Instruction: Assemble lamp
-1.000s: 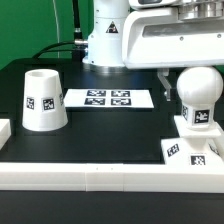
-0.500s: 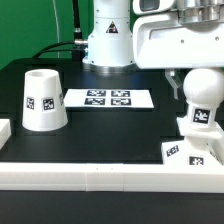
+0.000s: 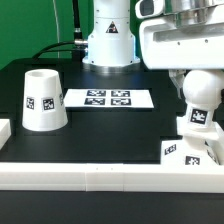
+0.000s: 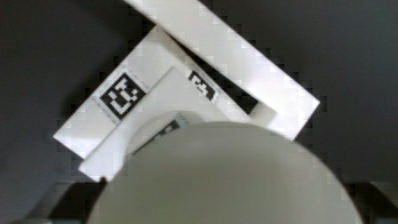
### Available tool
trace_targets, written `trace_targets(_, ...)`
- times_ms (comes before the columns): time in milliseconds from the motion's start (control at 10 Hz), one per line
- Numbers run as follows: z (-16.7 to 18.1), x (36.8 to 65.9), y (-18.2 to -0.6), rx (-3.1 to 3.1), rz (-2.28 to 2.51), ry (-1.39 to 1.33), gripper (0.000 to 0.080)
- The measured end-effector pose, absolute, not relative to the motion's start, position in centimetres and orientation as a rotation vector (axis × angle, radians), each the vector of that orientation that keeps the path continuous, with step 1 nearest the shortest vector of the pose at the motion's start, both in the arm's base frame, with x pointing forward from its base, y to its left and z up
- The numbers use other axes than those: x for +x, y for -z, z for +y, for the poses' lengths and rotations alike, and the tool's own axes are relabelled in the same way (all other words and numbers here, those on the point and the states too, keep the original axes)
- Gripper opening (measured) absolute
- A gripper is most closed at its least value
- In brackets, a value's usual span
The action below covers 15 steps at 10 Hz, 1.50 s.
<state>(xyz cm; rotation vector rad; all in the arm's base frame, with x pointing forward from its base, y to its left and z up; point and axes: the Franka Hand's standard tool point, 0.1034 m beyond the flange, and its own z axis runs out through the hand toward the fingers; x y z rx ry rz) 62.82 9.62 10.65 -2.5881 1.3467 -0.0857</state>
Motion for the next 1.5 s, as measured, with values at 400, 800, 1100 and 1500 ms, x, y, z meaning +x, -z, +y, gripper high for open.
trace_targets(400, 10.4, 62.1, -12.4, -2.708, 1.086, 0.114, 0.0699)
trace_targets(800, 8.6, 59.6, -14.9, -2.802, 0.836, 0.163, 0.0699)
trace_targets(1100, 8.9, 59.6, -14.6, -2.805, 0.831, 0.157, 0.0699)
trace_targets(1500, 6.9, 57.1, -13.5, -2.888, 0.629, 0.169, 0.0699)
